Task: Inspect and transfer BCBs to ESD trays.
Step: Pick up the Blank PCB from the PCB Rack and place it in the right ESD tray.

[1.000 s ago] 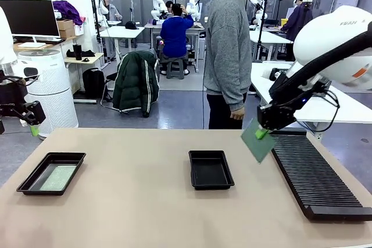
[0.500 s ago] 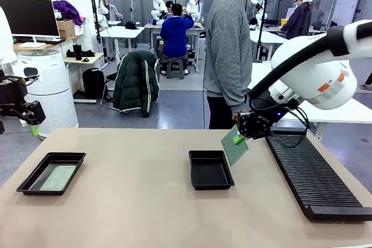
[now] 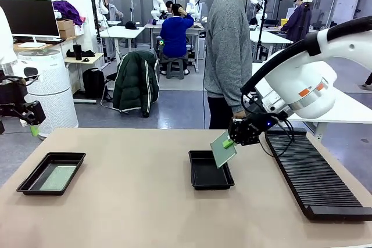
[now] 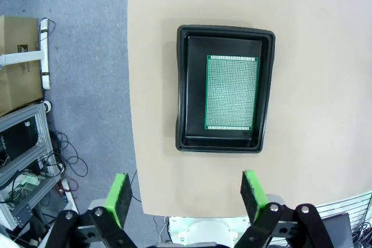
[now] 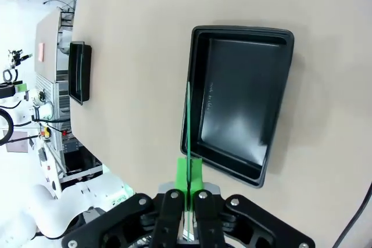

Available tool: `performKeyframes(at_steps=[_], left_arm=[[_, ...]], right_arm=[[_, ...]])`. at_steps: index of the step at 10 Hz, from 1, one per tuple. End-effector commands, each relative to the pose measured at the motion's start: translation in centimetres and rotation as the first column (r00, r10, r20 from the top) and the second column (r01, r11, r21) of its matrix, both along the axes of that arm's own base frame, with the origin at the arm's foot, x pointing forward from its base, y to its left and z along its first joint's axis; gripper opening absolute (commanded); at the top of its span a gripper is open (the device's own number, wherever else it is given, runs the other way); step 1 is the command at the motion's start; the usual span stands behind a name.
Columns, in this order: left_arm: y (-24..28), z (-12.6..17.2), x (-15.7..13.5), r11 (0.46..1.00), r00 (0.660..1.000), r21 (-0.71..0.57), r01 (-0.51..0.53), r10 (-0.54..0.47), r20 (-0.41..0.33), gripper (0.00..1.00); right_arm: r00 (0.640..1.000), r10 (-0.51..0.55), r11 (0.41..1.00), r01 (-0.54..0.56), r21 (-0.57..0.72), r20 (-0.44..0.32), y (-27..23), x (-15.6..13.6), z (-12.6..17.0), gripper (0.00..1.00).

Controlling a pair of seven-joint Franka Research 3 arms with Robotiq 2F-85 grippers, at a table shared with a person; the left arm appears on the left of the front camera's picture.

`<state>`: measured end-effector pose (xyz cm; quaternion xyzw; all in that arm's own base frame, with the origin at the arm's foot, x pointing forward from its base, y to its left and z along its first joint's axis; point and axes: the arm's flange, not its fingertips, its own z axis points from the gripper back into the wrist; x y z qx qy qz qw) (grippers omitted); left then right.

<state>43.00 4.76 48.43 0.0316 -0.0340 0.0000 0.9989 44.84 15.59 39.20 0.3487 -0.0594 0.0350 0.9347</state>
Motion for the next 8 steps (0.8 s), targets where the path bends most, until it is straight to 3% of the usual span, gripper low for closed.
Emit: performKeyframes(at_steps=[1,8], left_arm=[[0.0,-0.1,0.0,1.0,1.0,-0.015,-0.003,0.003,0.0,1.0],[0.0,-0.1,0.0,1.0,1.0,-0.015,-0.003,0.003,0.0,1.0]], right_arm=[[1.0,-0.011,0.998,0.01,0.068,0.009,0.3,1.4,-2.2,0.02],[0.996,-0.063,0.986,0.072,0.147,-0.068,2.6,3.5,-7.9,0.02]])
